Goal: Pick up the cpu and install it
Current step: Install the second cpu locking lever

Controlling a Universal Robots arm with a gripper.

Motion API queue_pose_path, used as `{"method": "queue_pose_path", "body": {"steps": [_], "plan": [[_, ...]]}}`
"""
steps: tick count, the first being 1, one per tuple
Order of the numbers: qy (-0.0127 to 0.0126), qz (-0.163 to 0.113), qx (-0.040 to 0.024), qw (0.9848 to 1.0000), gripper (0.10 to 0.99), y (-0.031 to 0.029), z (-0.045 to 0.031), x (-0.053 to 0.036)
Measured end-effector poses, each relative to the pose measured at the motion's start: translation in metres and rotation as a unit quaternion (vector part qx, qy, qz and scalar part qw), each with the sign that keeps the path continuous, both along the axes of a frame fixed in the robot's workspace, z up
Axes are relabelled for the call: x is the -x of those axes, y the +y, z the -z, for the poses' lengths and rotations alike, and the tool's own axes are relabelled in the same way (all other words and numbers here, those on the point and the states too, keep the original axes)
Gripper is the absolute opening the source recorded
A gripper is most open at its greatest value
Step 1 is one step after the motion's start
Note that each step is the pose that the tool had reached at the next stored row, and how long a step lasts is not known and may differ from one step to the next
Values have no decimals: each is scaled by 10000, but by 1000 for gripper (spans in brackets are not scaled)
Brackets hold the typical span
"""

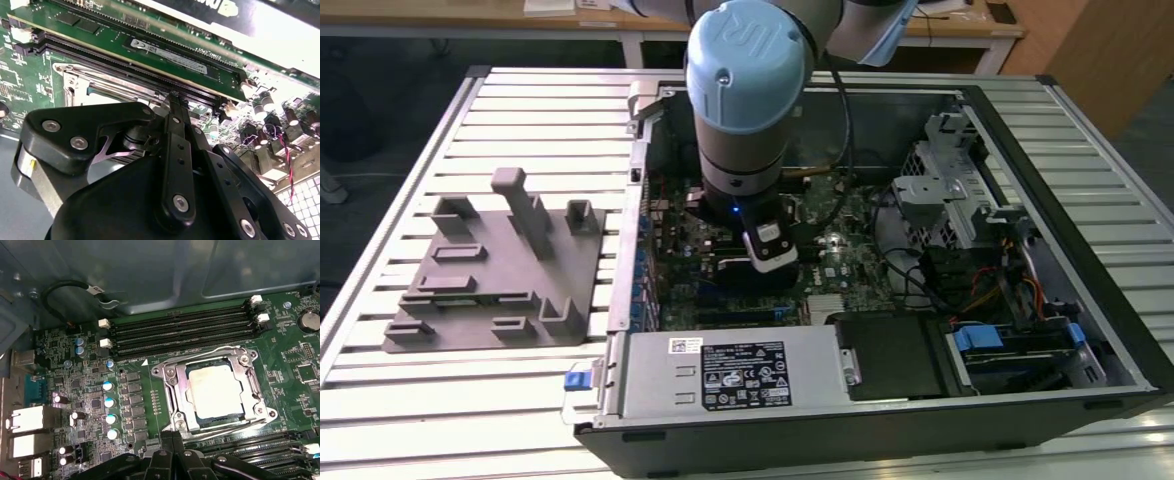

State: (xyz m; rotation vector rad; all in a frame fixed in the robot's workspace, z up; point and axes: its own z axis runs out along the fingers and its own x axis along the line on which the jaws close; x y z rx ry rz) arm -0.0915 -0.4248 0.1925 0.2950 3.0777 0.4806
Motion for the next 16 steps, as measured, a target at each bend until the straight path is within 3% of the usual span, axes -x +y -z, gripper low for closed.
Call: {"method": "queue_pose_path", "body": {"steps": [16], "plan": [[-1, -7, 0, 10000, 106, 25, 31, 14]]}}
